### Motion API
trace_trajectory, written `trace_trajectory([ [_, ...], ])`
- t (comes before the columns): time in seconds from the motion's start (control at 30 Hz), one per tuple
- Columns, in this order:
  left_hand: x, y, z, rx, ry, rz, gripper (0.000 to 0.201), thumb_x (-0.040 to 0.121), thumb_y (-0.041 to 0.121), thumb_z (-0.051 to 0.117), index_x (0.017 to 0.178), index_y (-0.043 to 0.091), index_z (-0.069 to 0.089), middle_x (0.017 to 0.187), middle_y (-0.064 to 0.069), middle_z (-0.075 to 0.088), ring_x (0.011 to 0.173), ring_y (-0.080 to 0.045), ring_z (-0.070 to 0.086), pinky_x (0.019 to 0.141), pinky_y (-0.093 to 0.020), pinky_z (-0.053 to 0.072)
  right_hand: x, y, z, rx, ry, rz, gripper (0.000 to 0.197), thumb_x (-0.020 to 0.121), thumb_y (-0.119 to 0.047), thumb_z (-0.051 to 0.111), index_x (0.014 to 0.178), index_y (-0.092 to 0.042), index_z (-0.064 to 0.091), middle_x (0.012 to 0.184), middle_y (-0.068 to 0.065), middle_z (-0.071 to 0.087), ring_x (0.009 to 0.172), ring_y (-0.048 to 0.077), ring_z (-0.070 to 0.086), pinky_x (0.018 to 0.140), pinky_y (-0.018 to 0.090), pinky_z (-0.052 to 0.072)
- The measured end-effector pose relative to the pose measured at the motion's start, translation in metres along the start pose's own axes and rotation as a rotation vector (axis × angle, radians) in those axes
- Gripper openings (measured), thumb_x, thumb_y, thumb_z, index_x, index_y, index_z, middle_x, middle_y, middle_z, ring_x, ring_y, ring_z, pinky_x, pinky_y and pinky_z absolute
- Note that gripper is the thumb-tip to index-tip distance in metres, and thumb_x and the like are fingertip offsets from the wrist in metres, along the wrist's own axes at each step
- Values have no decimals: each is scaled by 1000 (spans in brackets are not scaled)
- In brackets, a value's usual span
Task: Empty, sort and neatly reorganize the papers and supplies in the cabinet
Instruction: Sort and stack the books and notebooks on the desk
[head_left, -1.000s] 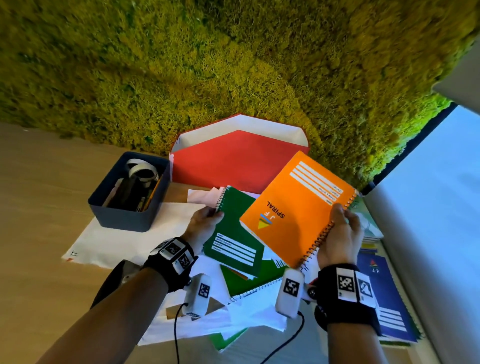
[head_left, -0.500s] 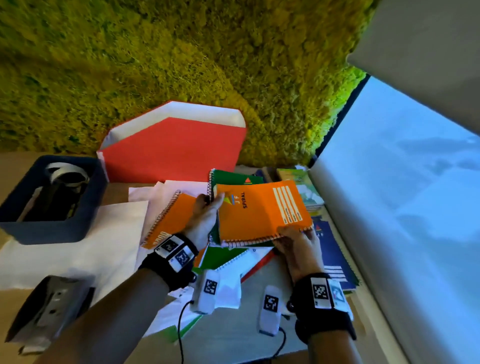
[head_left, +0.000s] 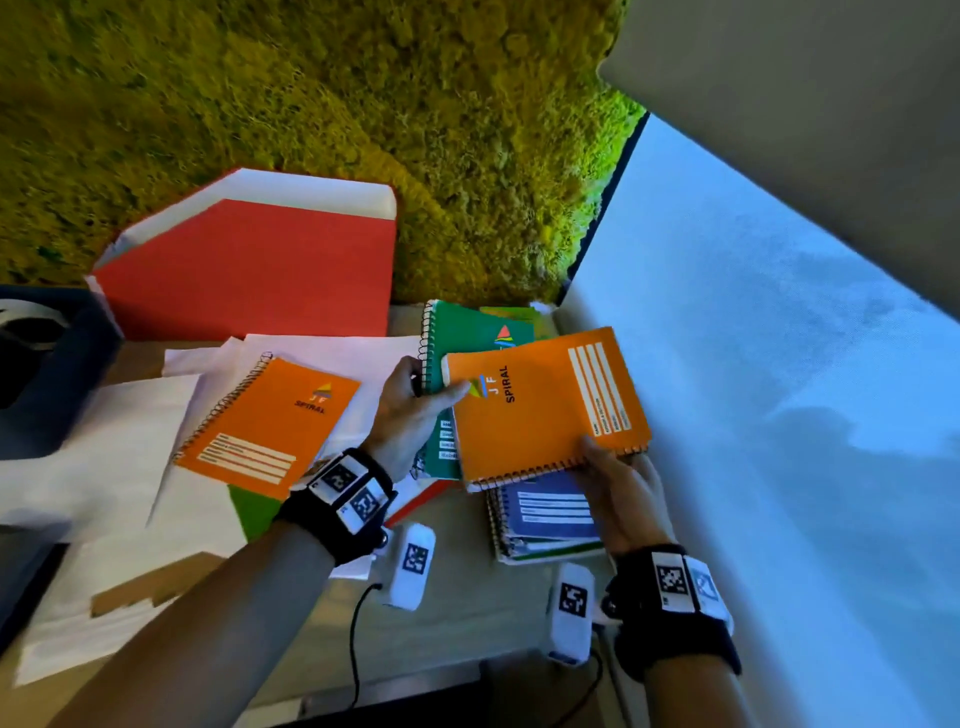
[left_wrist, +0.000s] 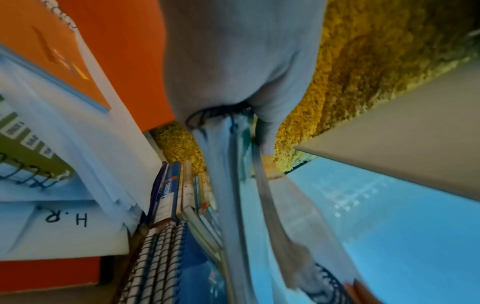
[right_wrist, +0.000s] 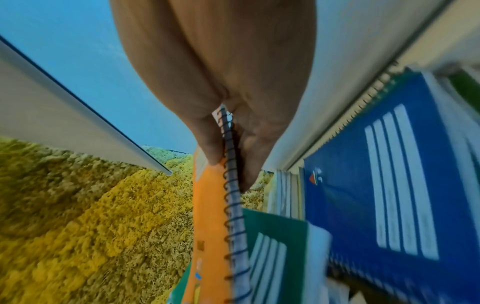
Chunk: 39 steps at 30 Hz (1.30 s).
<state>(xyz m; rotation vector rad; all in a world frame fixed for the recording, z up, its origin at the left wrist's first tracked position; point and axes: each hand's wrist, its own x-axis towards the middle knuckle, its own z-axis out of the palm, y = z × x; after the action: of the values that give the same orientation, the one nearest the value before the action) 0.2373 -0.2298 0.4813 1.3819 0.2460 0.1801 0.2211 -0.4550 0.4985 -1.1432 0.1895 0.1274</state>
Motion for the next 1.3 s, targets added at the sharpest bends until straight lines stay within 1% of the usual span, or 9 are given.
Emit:
trace_trajectory([
  [0.2, -11, -17, 11, 9, 152, 35, 39, 86, 25, 73, 103, -1, 50, 103, -19, 67, 97, -34, 65, 86, -51, 55, 24, -40, -35, -126, 226, -158, 32, 90, -12, 63, 121, -13, 55, 110, 15, 69, 90, 29, 70, 65, 39, 58],
  [0.33, -15, -15, 1, -7, 310, 71, 27, 89, 18, 71, 92, 8, 46, 86, -6, 61, 81, -20, 58, 72, -30, 49, 51, -50, -46, -444, 207, -85, 16, 92, -17, 62, 108, -17, 62, 100, 12, 70, 79, 23, 69, 59, 31, 57],
  [0.4, -15, -11, -11, -1, 382, 63, 28, 86, 20, 74, 87, 17, 46, 87, -10, 61, 82, -25, 59, 73, -37, 49, 64, -48, -46, -568, 142, -56, 15, 91, -16, 62, 106, -17, 63, 103, 15, 70, 77, 21, 68, 64, 31, 56],
  [0.53, -21, -6, -32, 0, 506, 60, 25, 84, 18, 76, 90, 17, 53, 100, -15, 71, 88, -29, 70, 72, -38, 58, 78, -22, -43, -829, 90, -126, 13, 91, -3, 58, 103, -7, 61, 81, 4, 62, 55, -1, 61, 41, 5, 38],
  [0.67, -31, -7, -35, -4, 415, 39, 19, 83, 16, 77, 93, 14, 61, 99, -12, 74, 90, -32, 72, 78, -42, 59, 92, 17, -62, -1264, 32, 3, 37, 82, -3, 62, 118, -10, 59, 110, 12, 67, 99, 30, 63, 76, 23, 45],
  [0.9, -39, -4, -12, -4, 197, -48, 18, 94, 9, 61, 110, 9, 68, 108, -11, 73, 101, -33, 69, 94, -47, 53, 101, 28, -68, -1377, -1, -99, 55, 86, -21, 63, 136, -17, 43, 126, 14, 59, 110, 33, 58, 89, 37, 45],
  [1.03, -39, 3, 7, 103, 37, 4, 27, 97, 10, 57, 124, 6, 60, 113, -10, 71, 96, -23, 71, 89, -38, 57, 86, 8, -46, -1283, 31, -452, 70, 88, -25, 64, 147, -16, 28, 146, 9, 43, 130, 29, 45, 103, 41, 39],
  [1.13, -30, 5, 27, 193, -8, 65, 25, 98, 11, 56, 122, 3, 57, 115, -12, 69, 99, -26, 69, 90, -38, 56, 78, -7, -31, -1184, -78, -536, 56, 90, -26, 64, 140, -13, 40, 134, 4, 53, 115, 20, 55, 93, 31, 44],
  [1.3, -27, -15, 67, 105, 71, -41, 20, 98, 16, 57, 114, 4, 58, 115, -11, 69, 105, -28, 66, 93, -41, 53, 81, -4, -40, -1155, -92, -237, 37, 93, -34, 59, 123, -13, 58, 116, 7, 66, 106, 24, 62, 90, 34, 49],
])
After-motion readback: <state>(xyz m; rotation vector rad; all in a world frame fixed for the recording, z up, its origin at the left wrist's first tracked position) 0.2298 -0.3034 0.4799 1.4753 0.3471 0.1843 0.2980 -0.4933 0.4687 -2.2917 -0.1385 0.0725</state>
